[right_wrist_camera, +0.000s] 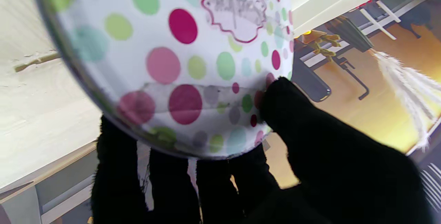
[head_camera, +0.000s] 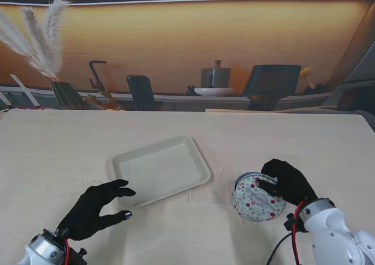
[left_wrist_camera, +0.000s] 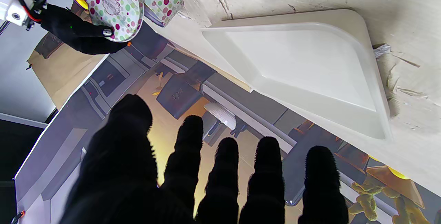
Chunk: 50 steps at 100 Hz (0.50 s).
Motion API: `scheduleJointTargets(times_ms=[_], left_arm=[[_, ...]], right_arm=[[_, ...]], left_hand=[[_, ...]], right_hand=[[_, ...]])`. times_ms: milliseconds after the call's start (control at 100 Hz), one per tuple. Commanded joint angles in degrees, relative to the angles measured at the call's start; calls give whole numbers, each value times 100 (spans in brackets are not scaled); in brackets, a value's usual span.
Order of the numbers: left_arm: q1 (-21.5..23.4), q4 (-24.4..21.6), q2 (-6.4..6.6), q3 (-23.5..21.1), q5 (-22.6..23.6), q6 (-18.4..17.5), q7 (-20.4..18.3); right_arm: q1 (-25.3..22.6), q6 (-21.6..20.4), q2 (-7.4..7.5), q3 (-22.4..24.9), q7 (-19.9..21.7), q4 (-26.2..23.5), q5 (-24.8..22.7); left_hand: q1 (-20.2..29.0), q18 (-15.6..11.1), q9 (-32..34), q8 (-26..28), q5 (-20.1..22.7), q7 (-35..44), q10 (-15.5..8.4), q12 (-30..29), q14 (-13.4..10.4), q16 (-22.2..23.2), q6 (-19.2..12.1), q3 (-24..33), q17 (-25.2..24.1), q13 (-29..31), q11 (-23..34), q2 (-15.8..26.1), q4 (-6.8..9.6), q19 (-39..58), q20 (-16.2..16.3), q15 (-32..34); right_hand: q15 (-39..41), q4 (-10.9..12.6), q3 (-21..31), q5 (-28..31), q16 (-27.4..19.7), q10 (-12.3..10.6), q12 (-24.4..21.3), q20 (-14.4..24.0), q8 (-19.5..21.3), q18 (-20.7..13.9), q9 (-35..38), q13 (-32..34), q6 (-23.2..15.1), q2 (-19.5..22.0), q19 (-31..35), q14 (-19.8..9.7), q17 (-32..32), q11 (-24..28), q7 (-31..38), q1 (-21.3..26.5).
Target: Pour cookies into a cookie box
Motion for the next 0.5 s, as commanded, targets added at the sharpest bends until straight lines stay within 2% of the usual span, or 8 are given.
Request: scheduleJointTargets(times_ms=[0,60,200,490], left_arm=[[58,-56,-30,-11,-4,10,-88],[56,-58,-31,-12,-2,24,-91],[45,-58,-31,-3,-5,62,-89],[26,-56,-24,13,-10,106,-123]], right_arm=[[177,101,12,-30,125,143,-3],[351,277,11,-112,179,267,188],[689,502,16,-270,179,594,197],[1085,720,-21,-567,-146,1218,83]], left_hand=[[148,-35,73,17,143,-78,-14,-93,-54,-56,-109,-112,-15,90,-68,255,-70,-7,-66,-37],[150,-37,70,17,142,-79,-17,-93,-51,-55,-91,-113,-13,93,-71,254,-70,-7,-67,-36],[146,-33,85,16,158,-81,-10,-92,-45,-56,-90,-120,-16,90,-71,263,-72,-6,-67,-38],[146,-36,98,20,159,-80,-11,-86,-42,-53,-103,-127,-12,95,-69,274,-71,0,-66,-35]], right_hand=[[-62,108,122,59,-49,-51,38,-95,127,32,-296,-200,-113,233,-116,-112,-140,4,192,180],[-56,119,69,-1,-35,-30,49,-97,136,0,-417,-346,-19,264,-164,-105,-307,38,194,263],[-61,131,42,-28,-31,-65,48,-98,147,-17,-501,-435,-63,279,-205,-136,-413,49,206,262],[-2,140,-22,-143,-2,-43,63,-85,195,5,-563,-455,-81,339,-215,-119,-469,109,252,301]])
